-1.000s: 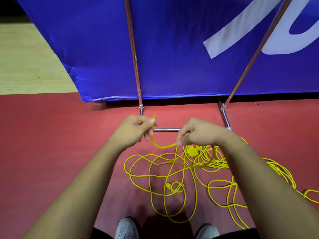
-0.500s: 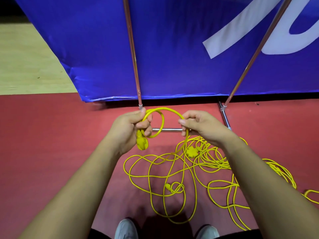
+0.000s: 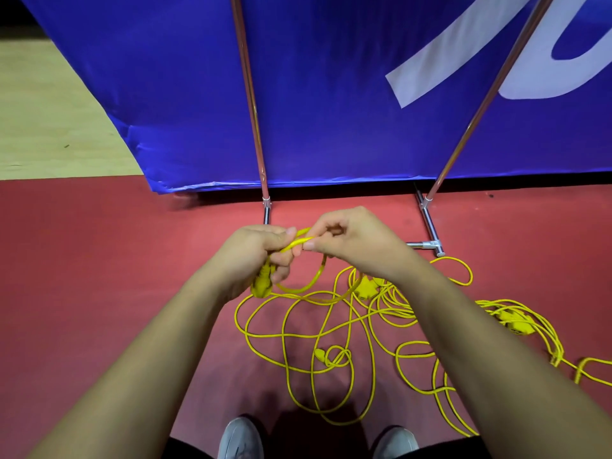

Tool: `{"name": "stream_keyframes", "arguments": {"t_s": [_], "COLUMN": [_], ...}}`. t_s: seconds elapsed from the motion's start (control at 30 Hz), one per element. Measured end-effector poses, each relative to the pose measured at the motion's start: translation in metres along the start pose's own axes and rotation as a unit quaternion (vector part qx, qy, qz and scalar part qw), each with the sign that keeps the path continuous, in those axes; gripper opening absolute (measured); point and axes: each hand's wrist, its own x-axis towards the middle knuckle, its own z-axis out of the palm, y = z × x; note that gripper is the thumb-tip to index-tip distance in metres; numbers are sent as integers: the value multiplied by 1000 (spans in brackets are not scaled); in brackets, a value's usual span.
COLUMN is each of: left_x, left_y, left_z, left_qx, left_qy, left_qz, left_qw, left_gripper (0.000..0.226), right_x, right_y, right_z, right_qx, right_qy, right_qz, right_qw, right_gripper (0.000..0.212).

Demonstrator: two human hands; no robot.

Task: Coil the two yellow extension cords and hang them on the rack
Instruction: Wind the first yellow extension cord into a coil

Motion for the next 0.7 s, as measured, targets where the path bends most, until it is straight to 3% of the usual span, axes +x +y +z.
{"name": "stream_keyframes", "arguments": {"t_s": [0.2,0.33,0.4,0.47,0.7], "left_x": [0,-6,-10,-10,-6], "left_y": [5,8,10,8,2], "left_z": [-16,-22,-21,-21,-16], "left_qx": [-109,-93,-55,-33,8], "left_qy": [39,-24,-53,-45,-58], "left_qz": [33,-40,-53,-50,-70], "left_qw": [993,995,996,997,996], "left_gripper": [28,26,27,29,31], "right_x": [-7,-9,-5,-2,-2], "right_y": [46,59,55,49,7], "right_z": [-26,-24,-25,-27,-15], "right_qx": [-31,226,284,270,29], "right_qy": [-77,5,49,61,14], "right_qz": [96,126,125,117,27], "right_qw": [992,966,949,954,999], "right_gripper": [17,5,4,11,11]}}
